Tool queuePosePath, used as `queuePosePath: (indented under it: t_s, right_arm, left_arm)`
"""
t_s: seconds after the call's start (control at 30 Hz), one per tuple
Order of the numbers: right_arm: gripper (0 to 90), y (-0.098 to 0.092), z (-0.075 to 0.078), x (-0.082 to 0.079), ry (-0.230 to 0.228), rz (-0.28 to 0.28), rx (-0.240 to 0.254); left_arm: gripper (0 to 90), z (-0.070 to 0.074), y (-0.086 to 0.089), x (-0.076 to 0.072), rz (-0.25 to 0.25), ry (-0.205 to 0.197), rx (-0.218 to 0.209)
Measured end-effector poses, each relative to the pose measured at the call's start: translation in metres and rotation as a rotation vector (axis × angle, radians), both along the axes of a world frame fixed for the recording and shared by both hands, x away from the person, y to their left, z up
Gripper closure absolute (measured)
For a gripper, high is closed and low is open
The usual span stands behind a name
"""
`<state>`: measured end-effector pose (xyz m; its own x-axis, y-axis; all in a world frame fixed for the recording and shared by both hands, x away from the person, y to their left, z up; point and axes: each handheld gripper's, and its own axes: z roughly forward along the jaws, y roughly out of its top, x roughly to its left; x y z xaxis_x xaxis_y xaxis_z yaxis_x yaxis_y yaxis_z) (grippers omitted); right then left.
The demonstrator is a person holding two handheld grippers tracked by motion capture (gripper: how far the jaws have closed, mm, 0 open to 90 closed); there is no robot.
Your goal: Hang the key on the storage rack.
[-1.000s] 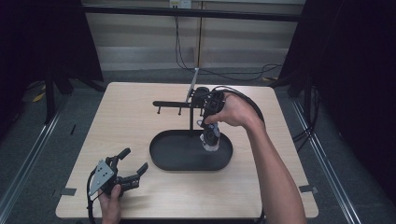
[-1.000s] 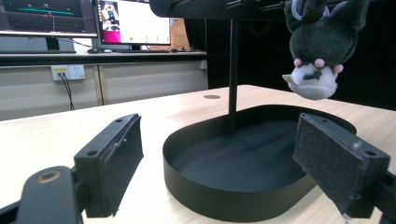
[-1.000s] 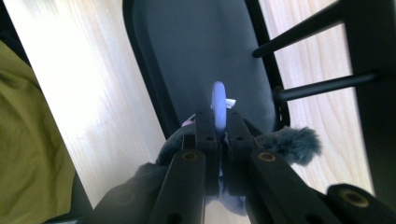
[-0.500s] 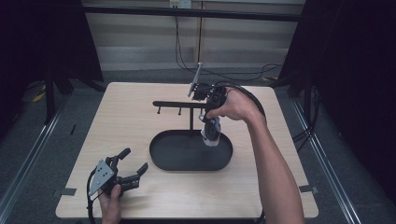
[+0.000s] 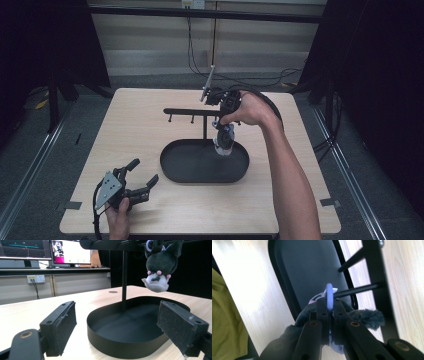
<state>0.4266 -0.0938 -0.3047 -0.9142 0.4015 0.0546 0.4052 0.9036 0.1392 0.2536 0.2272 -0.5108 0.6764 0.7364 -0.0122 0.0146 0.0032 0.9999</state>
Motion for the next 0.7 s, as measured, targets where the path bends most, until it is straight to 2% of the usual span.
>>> queuePosePath:
  t_s: [0.03,0.13,0.47,0.67,0.7]
  right_arm:
    - [86.9,-0.001,-0.002,0.002,0.003,-0.001,0.017]
    - [86.9,-0.001,-0.002,0.002,0.009,0.002,0.012]
    - [86.4,0.006,-0.003,0.009,0.004,0.012,-0.05]
    - [86.4,0.006,-0.004,0.012,0.01,0.015,-0.056]
    - [86.3,0.007,-0.005,0.013,0.0,0.012,-0.055]
  left_arm:
    - [15.4,0.0,0.0,0.0,0.0,0.001,-0.002]
    - [15.4,0.0,0.0,0.0,0.001,-0.001,0.0]
    - [15.4,0.0,0.0,0.0,-0.002,0.0,-0.003]
    - [15.4,0.0,0.0,0.0,-0.003,0.001,-0.001]
    - [15.4,0.0,0.0,0.0,-0.002,0.001,-0.002]
